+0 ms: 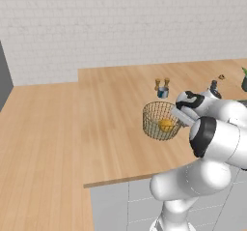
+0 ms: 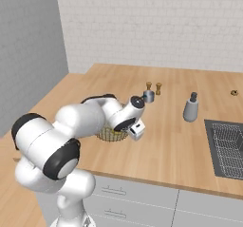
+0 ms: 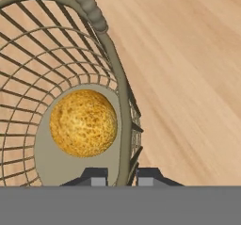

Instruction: Open the cabinet, pick up the bread from the cabinet and place it in the basket. Then move the basket to the dining counter.

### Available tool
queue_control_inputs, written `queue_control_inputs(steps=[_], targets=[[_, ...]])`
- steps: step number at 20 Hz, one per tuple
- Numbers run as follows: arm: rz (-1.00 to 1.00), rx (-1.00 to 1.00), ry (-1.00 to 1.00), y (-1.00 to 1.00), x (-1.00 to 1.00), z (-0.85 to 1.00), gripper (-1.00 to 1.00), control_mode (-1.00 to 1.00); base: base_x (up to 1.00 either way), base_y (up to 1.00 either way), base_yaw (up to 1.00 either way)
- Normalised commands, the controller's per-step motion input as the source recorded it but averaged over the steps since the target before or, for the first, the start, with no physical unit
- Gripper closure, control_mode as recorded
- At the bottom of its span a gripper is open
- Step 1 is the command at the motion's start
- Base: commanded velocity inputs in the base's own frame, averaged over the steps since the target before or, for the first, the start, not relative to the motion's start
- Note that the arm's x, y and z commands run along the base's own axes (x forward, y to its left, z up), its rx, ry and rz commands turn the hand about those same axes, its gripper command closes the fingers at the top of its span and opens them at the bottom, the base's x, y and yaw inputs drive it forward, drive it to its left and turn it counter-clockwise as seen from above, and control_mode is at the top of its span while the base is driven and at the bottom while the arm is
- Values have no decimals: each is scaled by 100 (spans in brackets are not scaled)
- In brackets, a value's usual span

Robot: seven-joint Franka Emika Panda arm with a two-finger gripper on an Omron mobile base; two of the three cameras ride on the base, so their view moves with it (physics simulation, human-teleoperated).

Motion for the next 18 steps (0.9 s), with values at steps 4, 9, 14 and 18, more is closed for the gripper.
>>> queue_control_inputs(steps=[4, 9, 14, 18], targets=[[0, 0, 2, -3, 1, -36, 100, -100, 0, 0, 0], [0, 0, 0, 0, 1, -29, -100, -100, 0, 0, 0], [0, 9, -3, 0, -16, 19, -100, -100, 0, 0, 0], [0, 14, -13, 0, -41, 54, -100, -100, 0, 0, 0]])
